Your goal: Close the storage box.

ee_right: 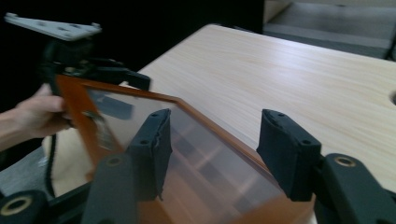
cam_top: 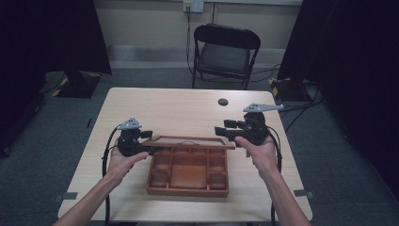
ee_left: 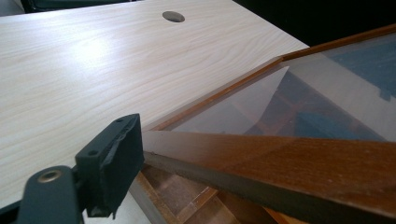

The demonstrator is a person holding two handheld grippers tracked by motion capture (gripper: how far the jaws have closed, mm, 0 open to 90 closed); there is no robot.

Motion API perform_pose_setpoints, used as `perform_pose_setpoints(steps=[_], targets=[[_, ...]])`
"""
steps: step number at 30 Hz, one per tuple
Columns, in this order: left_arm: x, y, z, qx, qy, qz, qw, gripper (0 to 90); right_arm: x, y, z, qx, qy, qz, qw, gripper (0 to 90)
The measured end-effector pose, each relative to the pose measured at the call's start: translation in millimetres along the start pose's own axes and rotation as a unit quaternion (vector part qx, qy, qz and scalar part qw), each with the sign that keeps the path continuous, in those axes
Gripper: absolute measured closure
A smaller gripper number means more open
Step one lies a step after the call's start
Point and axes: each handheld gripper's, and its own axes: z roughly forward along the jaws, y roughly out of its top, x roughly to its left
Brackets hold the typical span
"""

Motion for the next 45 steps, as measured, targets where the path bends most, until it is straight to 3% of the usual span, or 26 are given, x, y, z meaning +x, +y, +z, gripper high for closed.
perform_pose_setpoints(steps=[6, 12, 15, 25, 38, 45], targets=[[-1.8, -4.0, 0.0, 0.001, -0.001, 0.002, 1.0000, 15.7, 26.1, 10.1, 16.5, 0.027, 0.065, -0.018, 0.9974, 55.4], [-3.1, -5.2, -1.0, -0.001, 0.002, 0.005, 1.0000, 16.2, 43.1, 12.9, 28.5, 0.054, 0.104, -0.037, 0.9924, 69.4], [-3.0, -5.6, -1.0, -0.002, 0.001, 0.006, 1.0000, 16.1, 46.3, 11.5, 34.9, 0.067, 0.124, -0.035, 0.9894, 74.8], [-4.5, -7.4, -1.8, -0.001, 0.001, 0.007, 1.0000, 16.3, 48.7, 7.4, 52.2, 0.090, 0.128, -0.024, 0.9875, 82.3], [-3.8, -8.1, -1.4, 0.003, 0.004, 0.009, 0.9999, 16.2, 48.3, 4.8, 61.8, 0.102, 0.145, -0.012, 0.9841, 80.2], [-3.7, -8.2, -2.0, 0.003, 0.002, 0.010, 0.9999, 16.4, 51.2, 5.1, 62.0, 0.106, 0.140, -0.021, 0.9842, 81.6]])
